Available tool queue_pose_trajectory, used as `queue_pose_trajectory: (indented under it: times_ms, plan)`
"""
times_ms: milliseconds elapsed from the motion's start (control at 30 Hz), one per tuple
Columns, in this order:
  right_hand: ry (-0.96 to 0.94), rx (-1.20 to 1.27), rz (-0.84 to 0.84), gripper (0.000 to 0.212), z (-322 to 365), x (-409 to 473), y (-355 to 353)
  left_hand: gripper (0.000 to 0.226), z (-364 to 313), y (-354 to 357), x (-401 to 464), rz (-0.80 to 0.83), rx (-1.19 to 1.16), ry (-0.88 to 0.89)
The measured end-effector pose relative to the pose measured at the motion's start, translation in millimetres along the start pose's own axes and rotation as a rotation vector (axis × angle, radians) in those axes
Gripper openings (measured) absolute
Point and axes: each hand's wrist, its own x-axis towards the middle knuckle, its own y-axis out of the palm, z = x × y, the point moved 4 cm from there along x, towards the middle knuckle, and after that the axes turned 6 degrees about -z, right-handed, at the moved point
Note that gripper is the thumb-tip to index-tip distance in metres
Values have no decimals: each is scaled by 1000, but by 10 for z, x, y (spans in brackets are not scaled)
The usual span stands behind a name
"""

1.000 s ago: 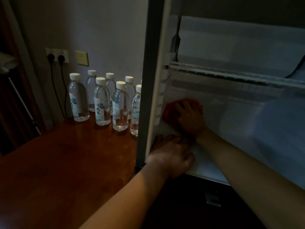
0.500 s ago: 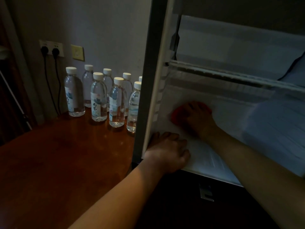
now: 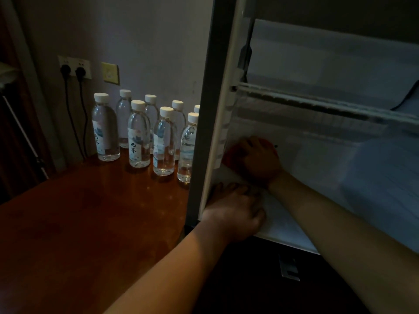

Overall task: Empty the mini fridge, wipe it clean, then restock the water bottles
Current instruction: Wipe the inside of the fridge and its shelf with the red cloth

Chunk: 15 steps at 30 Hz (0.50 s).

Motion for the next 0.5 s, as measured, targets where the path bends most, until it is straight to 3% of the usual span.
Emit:
queue_pose_trajectory:
  times_ms: [133,500]
  plan:
    - [124,42,181,33,-238,-309,-108,51,-6,-20,-9,-6,8,1]
    - [270,38,280,45,-629,-847,-66,53,-20,-17,-12,59,-6,-26]
